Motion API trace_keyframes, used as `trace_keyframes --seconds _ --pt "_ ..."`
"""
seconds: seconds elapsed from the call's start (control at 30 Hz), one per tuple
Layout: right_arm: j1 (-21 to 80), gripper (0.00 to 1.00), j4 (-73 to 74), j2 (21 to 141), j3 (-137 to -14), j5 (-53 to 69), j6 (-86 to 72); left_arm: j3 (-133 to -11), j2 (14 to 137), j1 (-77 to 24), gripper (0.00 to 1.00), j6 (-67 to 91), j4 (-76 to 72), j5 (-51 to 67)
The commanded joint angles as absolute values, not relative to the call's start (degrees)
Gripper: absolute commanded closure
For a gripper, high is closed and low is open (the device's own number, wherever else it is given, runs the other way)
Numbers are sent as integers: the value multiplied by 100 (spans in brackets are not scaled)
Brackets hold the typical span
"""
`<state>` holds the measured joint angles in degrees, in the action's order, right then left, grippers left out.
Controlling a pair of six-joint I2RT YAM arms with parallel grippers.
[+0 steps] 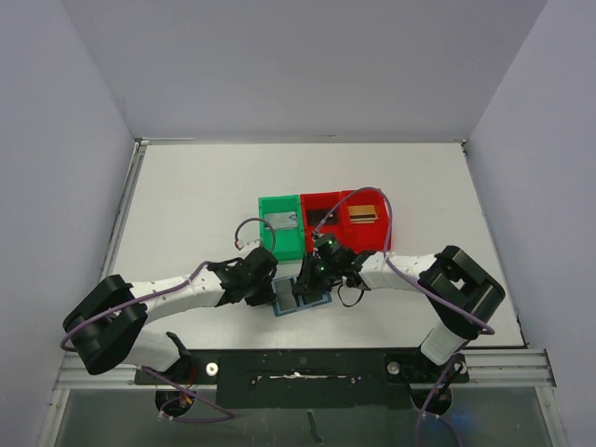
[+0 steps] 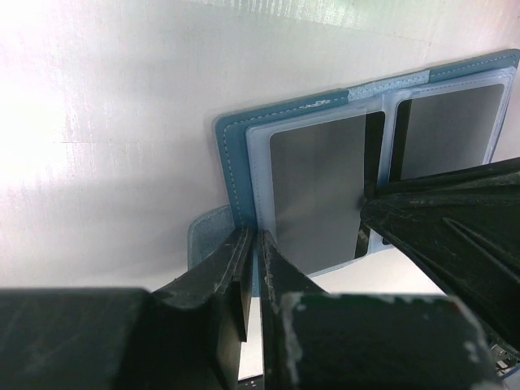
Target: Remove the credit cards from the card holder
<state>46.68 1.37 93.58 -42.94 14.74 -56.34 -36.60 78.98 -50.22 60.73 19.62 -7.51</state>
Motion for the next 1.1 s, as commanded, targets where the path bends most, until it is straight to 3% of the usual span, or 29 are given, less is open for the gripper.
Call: trace_keyframes --seconds 0.0,0.23,0.77,0.93,1.07 --pt "4712 83 133 9432 -4439 1377 -5560 -3608 7923 -5036 93 5977 1883 -826" --pt "4681 99 -177 9171 -4368 1592 -5562 -3623 7917 -5038 94 5977 1996 -891" --pt "4236 100 124 8841 -4100 1614 -5300 -3717 7979 -5050 96 5888 2110 -987" --pt "4332 86 17 8920 -4190 1730 -5266 -3743 7829 -5048 95 5880 2137 -994" --pt "4506 81 274 9001 -4442 1515 -5196 -3907 7576 -5045 87 5882 2210 -994"
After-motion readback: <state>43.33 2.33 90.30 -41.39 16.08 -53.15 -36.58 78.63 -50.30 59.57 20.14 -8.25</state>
